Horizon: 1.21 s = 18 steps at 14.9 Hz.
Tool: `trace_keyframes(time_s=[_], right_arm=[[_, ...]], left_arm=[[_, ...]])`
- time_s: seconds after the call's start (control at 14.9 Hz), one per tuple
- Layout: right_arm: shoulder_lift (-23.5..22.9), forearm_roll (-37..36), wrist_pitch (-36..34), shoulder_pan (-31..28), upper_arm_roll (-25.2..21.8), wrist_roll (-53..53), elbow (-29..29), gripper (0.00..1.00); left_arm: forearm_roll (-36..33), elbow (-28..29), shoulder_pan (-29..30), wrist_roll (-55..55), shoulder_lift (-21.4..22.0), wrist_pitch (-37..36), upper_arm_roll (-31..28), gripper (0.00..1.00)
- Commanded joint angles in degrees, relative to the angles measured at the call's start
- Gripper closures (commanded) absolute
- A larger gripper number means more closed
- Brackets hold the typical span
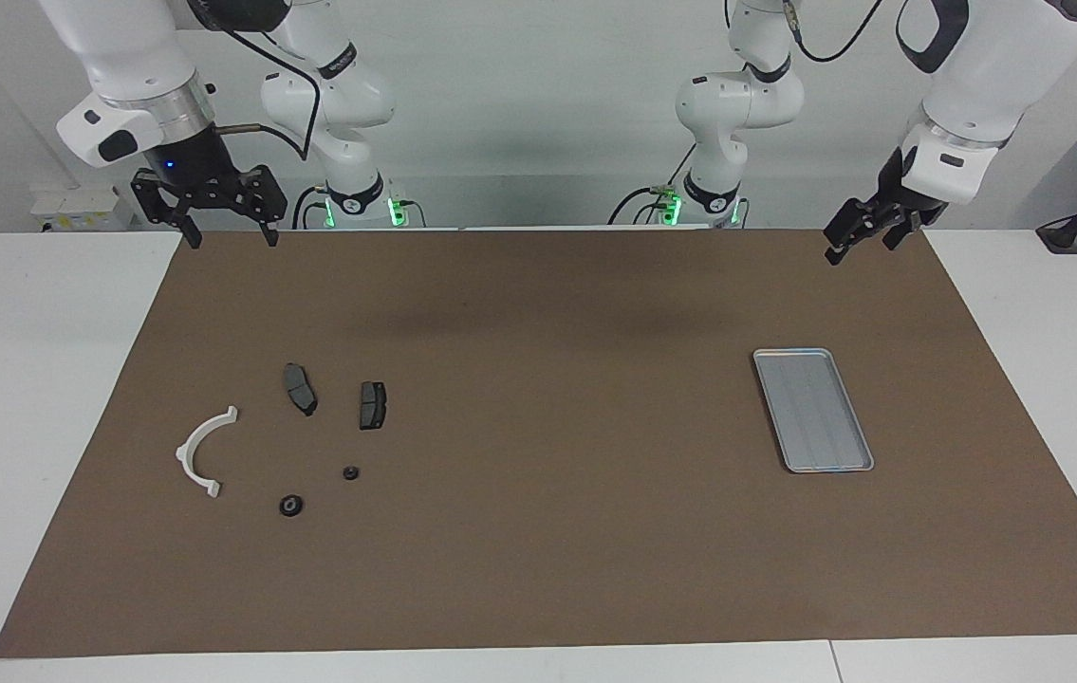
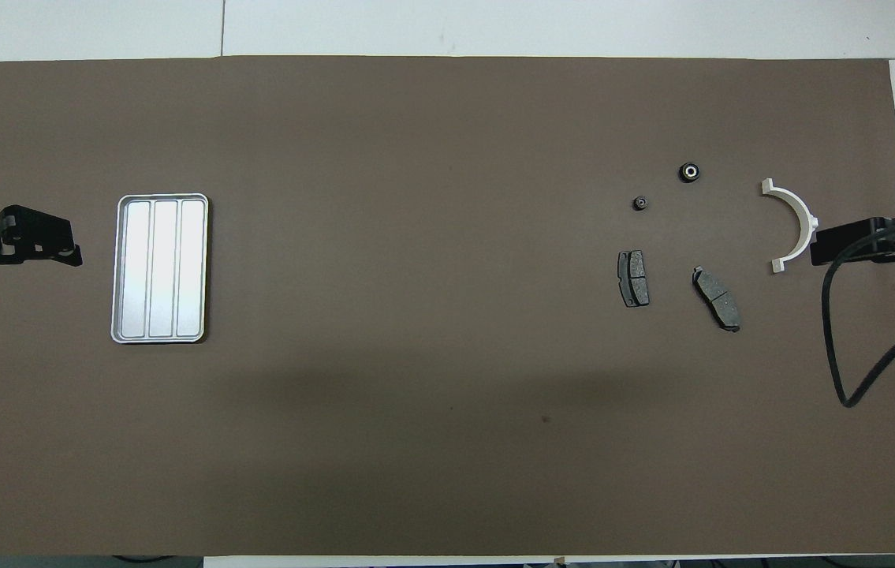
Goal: Pick bearing gear from pile to tray
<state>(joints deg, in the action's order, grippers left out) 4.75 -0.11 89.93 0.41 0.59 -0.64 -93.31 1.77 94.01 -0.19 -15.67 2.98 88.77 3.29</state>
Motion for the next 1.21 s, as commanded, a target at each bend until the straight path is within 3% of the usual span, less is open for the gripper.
trace_keyframes(time_s=[0.0, 0.94, 1.14], right_arm=[[0.43, -0.68, 0.43, -0.76, 0.47, 1.08, -0.82, 0.0], [0.87, -0.59, 1.21, -0.85, 0.47, 1.43, -2.4, 0.0], [0.61, -0.59, 4.72, -0.5, 0.55, 0.74, -5.99, 0.0]], left_arm=[[0.61, 0.74, 0.63, 0.21, 0.97, -0.79, 0.31, 0.0], [0.61, 0.74, 0.63, 0.21, 0.97, -0.79, 0.31, 0.0], [0.61, 0.74, 0.63, 0.21, 0.97, -0.79, 0.31, 0.0]])
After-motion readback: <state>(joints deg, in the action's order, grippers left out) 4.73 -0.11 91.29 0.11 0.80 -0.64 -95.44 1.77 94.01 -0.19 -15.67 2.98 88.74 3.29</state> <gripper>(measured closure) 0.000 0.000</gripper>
